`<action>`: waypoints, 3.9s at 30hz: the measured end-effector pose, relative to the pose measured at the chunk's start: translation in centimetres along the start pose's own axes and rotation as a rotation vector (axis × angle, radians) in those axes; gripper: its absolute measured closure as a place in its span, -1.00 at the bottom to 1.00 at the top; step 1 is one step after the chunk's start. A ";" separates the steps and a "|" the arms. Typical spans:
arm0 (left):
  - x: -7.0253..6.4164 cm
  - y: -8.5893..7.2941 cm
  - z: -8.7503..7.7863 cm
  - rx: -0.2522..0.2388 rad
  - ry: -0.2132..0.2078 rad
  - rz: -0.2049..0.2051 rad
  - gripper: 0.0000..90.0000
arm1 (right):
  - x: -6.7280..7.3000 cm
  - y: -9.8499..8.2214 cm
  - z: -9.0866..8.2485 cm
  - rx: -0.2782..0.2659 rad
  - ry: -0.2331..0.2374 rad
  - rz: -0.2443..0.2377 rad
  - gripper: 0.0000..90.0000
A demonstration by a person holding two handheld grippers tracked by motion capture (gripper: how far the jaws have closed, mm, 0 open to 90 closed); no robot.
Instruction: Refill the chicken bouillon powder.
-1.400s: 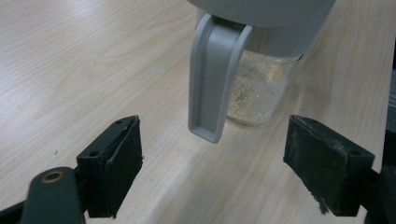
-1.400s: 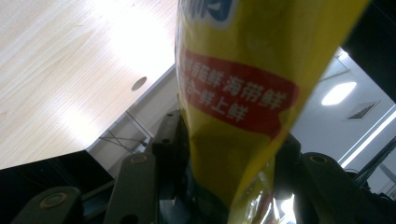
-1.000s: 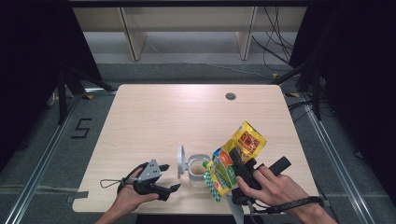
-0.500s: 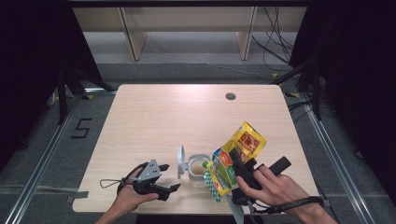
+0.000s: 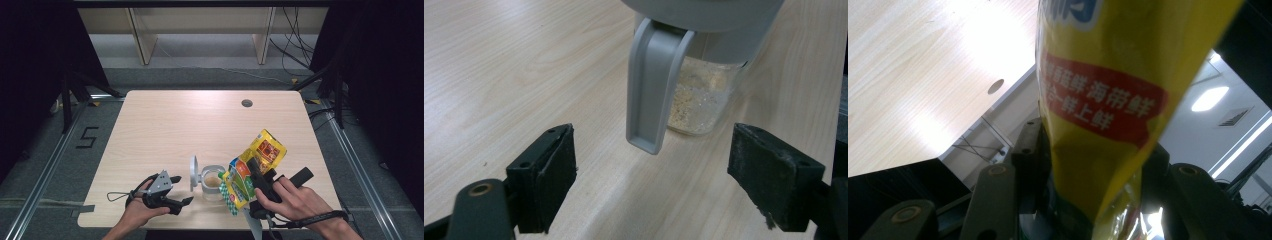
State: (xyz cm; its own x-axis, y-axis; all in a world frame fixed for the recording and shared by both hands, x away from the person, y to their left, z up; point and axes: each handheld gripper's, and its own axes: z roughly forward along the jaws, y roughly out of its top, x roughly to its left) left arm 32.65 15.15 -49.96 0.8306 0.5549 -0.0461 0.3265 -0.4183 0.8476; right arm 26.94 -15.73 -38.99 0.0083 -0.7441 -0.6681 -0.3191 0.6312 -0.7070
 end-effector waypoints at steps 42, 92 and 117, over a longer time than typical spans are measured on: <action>0.0 0.0 0.0 0.004 0.008 0.016 -0.59 | -0.1 -0.2 -0.1 -0.003 -0.012 -0.016 0.31; 0.1 0.0 0.0 0.007 0.006 0.002 -0.59 | 0.5 -0.1 -0.4 0.000 -0.017 0.030 0.33; 0.1 0.1 -0.1 -0.003 0.009 0.003 -0.59 | 0.0 -0.4 -0.4 -0.006 -0.021 -0.025 0.34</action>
State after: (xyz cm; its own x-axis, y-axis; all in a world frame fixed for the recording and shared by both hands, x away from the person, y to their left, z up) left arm 32.73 15.26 -49.86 0.8274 0.5602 -0.0393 0.3230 -0.4176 0.8493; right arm 26.68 -16.07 -38.66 0.0365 -0.7550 -0.6547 -0.3246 0.6106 -0.7223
